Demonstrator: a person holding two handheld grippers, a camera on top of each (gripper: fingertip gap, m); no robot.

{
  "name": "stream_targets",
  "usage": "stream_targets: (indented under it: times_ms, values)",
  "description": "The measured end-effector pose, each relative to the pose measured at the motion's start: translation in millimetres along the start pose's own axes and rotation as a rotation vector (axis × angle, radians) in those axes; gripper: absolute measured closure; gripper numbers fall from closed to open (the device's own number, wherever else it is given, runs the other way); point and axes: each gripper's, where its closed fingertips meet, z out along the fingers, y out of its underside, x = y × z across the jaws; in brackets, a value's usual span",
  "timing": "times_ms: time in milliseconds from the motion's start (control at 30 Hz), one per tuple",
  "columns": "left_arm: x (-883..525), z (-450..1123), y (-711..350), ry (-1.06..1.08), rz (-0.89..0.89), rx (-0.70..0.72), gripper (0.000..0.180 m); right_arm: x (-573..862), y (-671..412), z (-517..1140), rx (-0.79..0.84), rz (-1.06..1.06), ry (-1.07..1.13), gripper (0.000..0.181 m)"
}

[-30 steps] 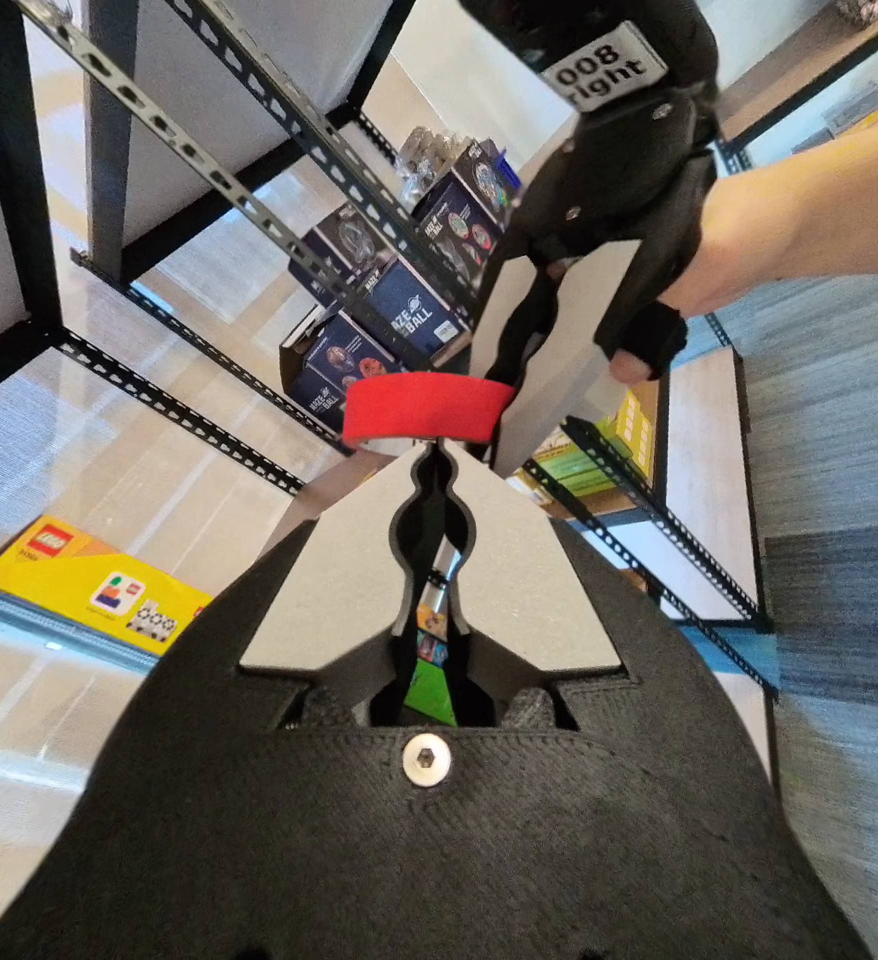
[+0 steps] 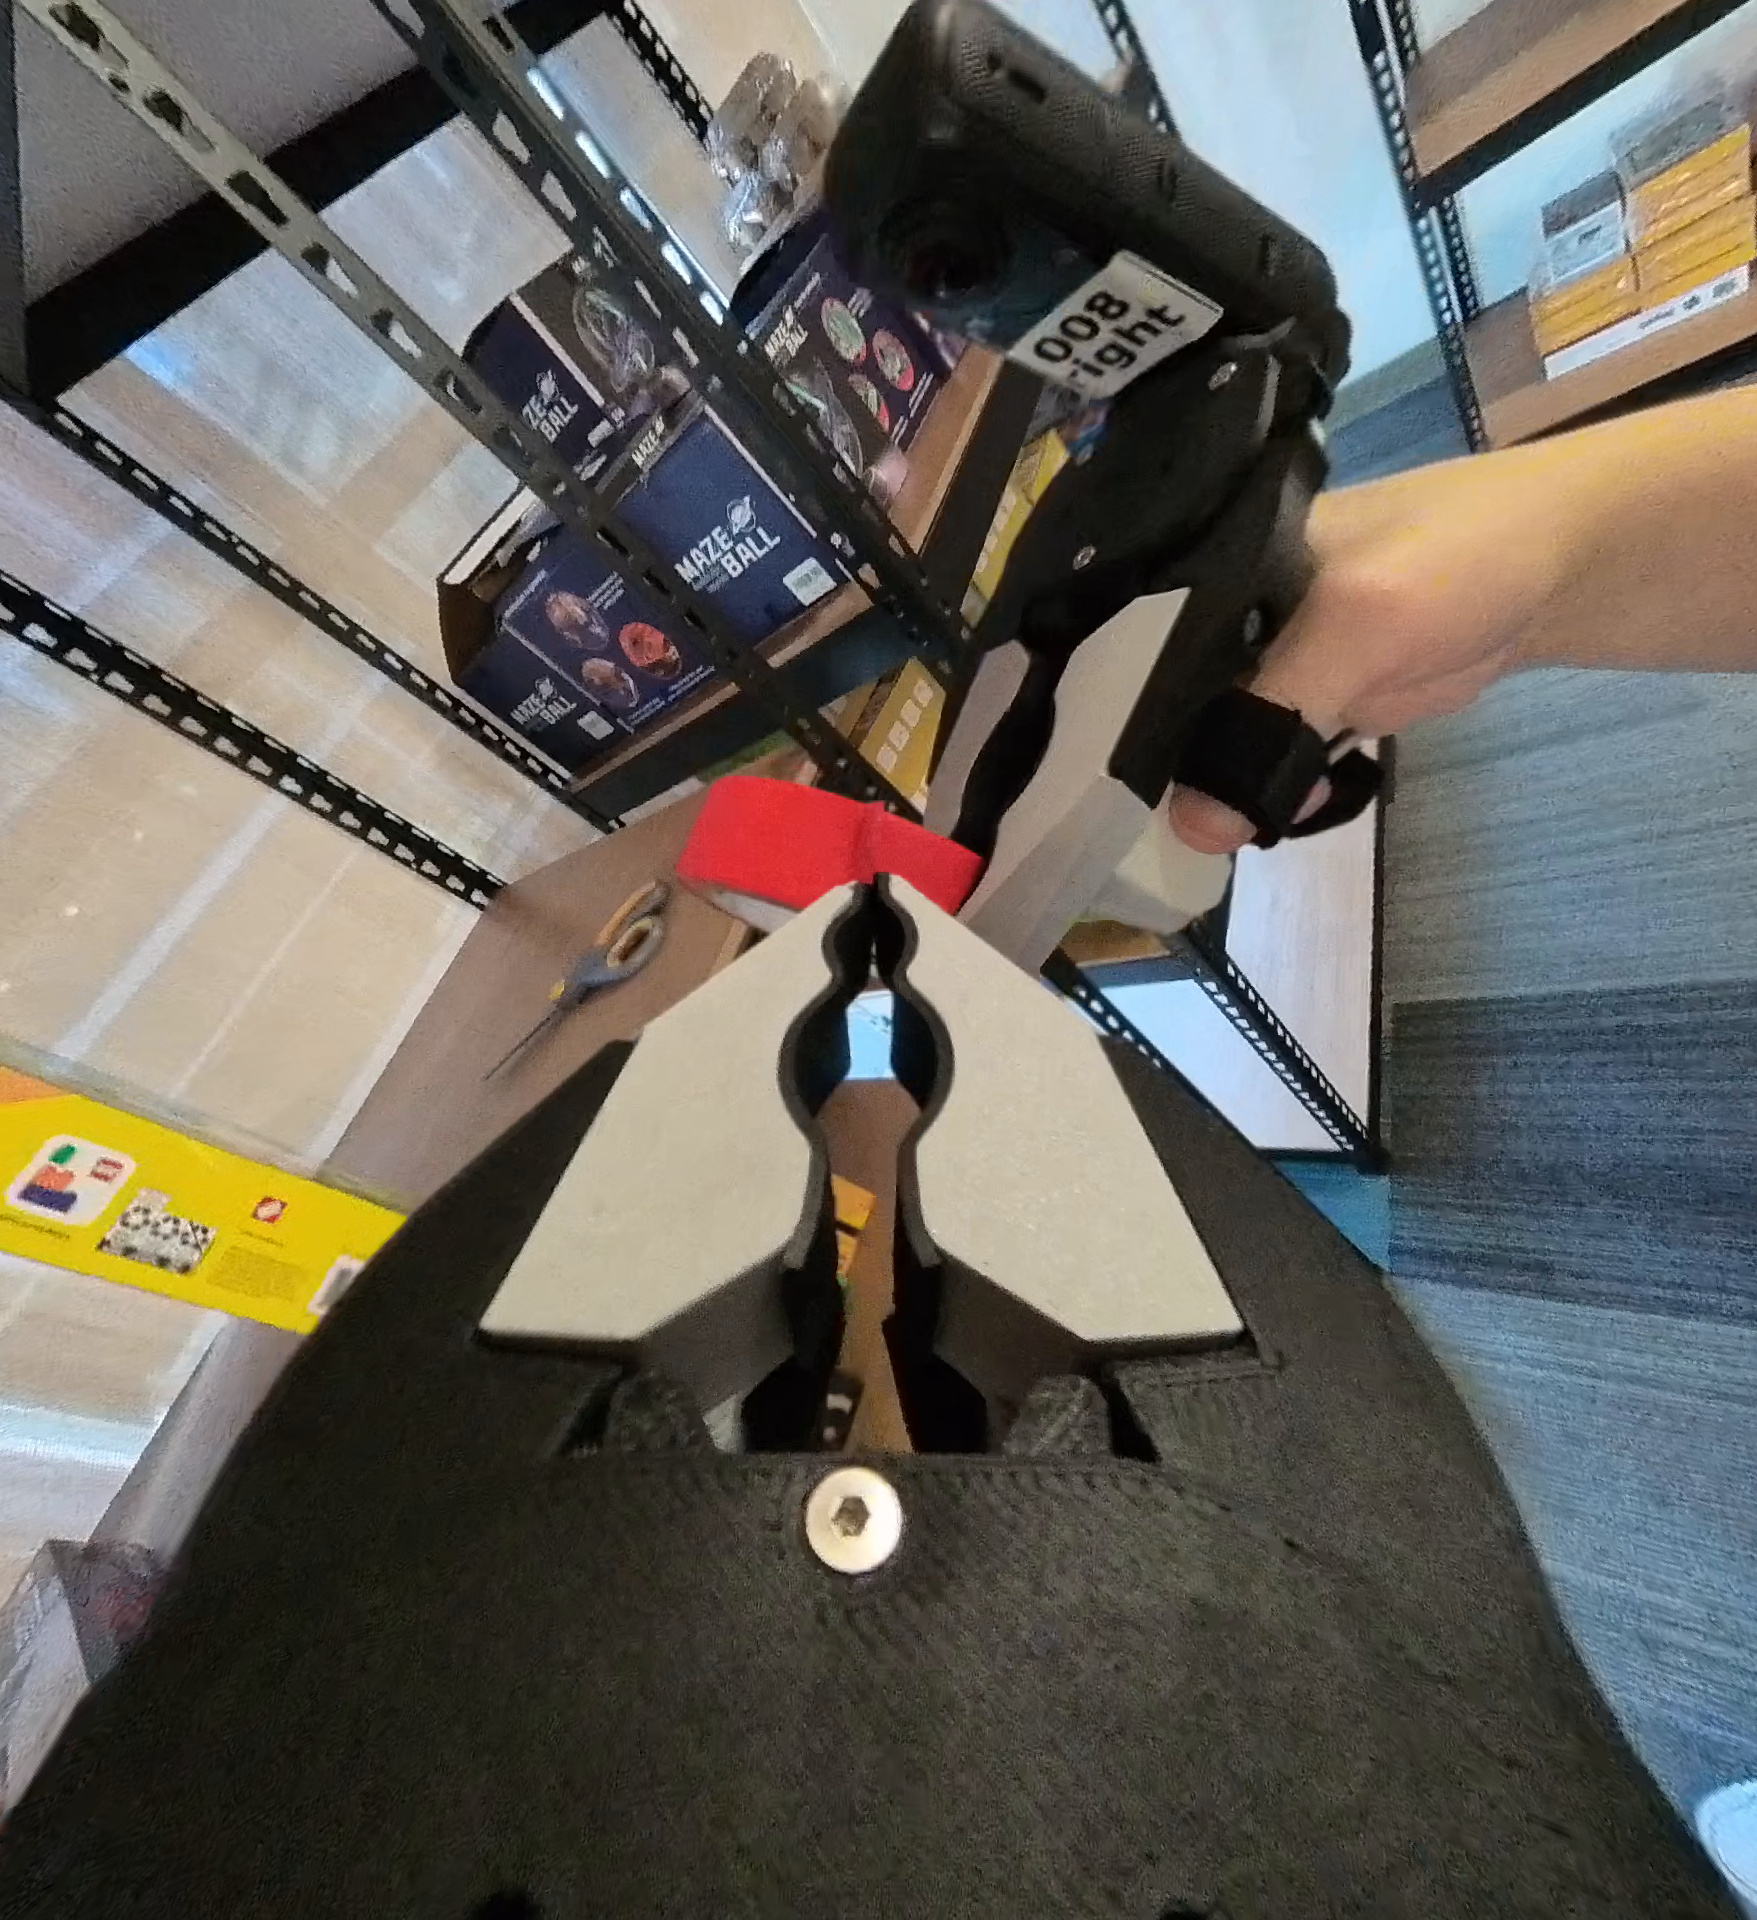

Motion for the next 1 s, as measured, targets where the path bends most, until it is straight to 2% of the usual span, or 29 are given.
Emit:
stream_targets:
  times_ms: [233,367,433,533,733,867,1000]
  values:
    - [4,-10,21,0.013,-0.051,-0.052,0.18,6,10,18,-0.001,0.241,-0.1,0.173]
    - [-3,-13,33,-0.046,-0.038,-0.087,0.18,5,19,23,-0.076,0.214,-0.115,0.173]
    - [-4,-13,31,-0.061,-0.033,-0.094,0.146,6,22,24,-0.105,0.193,-0.097,0.174]
    - [0,-15,22,-0.031,0.002,-0.073,0.146,15,22,20,-0.121,0.183,-0.053,0.174]
    - [2,4,31,0.027,0.205,-0.173,0.148,13,24,9,-0.179,0.148,-0.066,0.174]
    - [4,15,30,0.063,0.272,-0.18,0.149,12,29,4,-0.214,0.135,-0.074,0.174]
    - [3,23,31,0.028,0.346,-0.201,0.16,15,34,1,-0.226,0.154,-0.066,0.174]
